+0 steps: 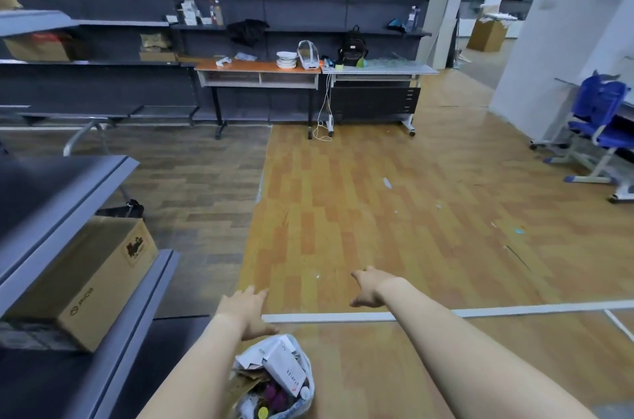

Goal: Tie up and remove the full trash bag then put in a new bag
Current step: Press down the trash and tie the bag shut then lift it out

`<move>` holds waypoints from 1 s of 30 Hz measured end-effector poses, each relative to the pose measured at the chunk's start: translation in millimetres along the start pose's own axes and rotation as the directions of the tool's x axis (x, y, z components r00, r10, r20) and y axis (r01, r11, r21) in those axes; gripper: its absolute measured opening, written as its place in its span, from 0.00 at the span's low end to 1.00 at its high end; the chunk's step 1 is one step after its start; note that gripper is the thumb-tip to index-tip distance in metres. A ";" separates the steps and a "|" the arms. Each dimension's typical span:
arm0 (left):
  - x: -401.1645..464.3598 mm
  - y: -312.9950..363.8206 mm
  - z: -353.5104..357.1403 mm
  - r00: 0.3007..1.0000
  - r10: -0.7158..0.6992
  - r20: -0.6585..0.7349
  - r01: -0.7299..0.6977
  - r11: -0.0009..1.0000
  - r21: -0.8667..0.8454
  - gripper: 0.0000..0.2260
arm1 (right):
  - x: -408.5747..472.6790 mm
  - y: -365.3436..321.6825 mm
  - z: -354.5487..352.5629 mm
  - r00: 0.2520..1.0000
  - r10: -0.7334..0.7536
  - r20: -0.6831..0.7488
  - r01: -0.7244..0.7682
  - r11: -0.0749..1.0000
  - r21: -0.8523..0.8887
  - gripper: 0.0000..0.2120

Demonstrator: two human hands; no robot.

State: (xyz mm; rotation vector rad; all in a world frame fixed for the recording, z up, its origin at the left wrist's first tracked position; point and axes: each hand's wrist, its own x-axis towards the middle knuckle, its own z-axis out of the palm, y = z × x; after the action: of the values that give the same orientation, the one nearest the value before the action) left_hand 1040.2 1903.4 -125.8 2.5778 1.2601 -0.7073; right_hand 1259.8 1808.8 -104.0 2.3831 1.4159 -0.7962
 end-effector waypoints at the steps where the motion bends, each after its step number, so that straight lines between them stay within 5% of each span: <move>1: 3.3 -1.1 3.9 1.000 0.002 0.008 -0.002 1.000 -0.001 0.40 | 4.6 -3.1 2.3 1.000 -0.008 0.002 0.008 1.000 -0.005 0.34; 12: 26.5 12.7 76.2 0.998 -0.022 0.058 0.029 0.992 -0.123 0.36 | 50.2 -20.8 52.9 0.987 -0.151 0.053 0.156 0.981 -0.116 0.34; 30: 89.3 -15.3 312.2 0.985 -0.119 0.127 0.140 0.975 -0.174 0.38 | 171.6 -21.2 282.1 0.968 -0.179 0.176 0.200 0.974 -0.110 0.35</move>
State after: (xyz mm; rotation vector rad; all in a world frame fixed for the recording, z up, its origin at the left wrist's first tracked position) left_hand 970.6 1861.2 -440.6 2.2928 1.3955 -0.7172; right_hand 1214.6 1809.5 -431.8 2.0584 1.5911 -0.8984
